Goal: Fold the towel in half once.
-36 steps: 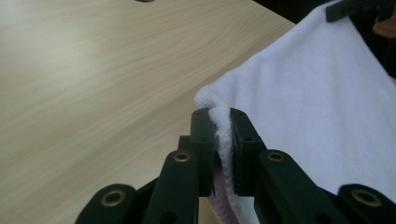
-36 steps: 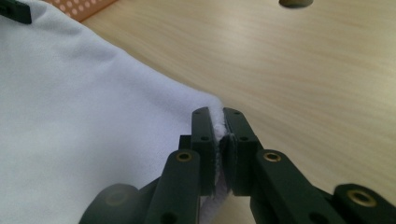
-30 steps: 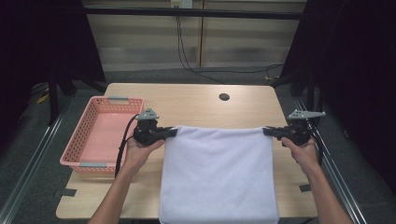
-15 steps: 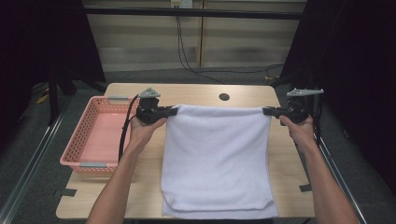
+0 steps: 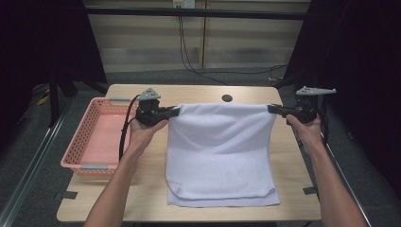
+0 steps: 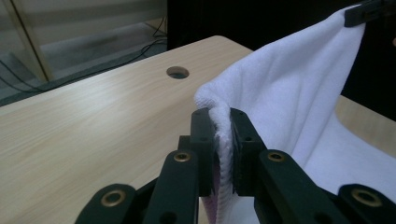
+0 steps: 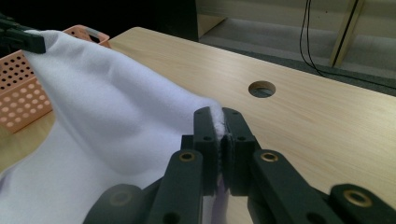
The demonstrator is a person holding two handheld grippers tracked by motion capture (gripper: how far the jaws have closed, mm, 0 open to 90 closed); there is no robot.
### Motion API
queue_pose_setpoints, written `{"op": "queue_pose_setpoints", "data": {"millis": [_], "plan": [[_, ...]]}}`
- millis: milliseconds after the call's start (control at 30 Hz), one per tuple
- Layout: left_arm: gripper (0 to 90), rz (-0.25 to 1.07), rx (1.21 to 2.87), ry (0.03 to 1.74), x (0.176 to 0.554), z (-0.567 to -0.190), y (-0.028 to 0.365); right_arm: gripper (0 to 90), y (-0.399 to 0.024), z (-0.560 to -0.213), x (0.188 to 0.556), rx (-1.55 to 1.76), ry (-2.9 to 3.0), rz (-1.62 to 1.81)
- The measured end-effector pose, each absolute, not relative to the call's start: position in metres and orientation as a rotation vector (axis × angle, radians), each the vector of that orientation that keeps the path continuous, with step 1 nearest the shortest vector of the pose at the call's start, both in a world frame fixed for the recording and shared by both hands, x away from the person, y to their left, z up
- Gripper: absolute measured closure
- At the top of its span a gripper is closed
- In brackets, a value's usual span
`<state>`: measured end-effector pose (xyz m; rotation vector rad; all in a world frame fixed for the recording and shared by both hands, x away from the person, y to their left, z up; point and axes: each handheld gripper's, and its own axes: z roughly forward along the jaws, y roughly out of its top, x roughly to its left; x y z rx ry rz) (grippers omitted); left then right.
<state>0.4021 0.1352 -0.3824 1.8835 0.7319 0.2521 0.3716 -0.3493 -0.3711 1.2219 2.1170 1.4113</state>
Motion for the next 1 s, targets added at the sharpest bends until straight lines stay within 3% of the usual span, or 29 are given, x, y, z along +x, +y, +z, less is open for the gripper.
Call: {"op": "queue_pose_setpoints", "data": {"millis": [333, 1000], "plan": [[82.1, 0.219, 1.817, 0.678, 0.355, -0.389, 0.148, 85.8, -0.353, -0.375, 0.321, 1.131, 2.141, 1.481], [81.0, 0.051, 2.039, 0.619, 0.257, -0.466, 0.167, 80.8, -0.348, -0.462, 0.207, 1.172, 2.411, 1.326]]}}
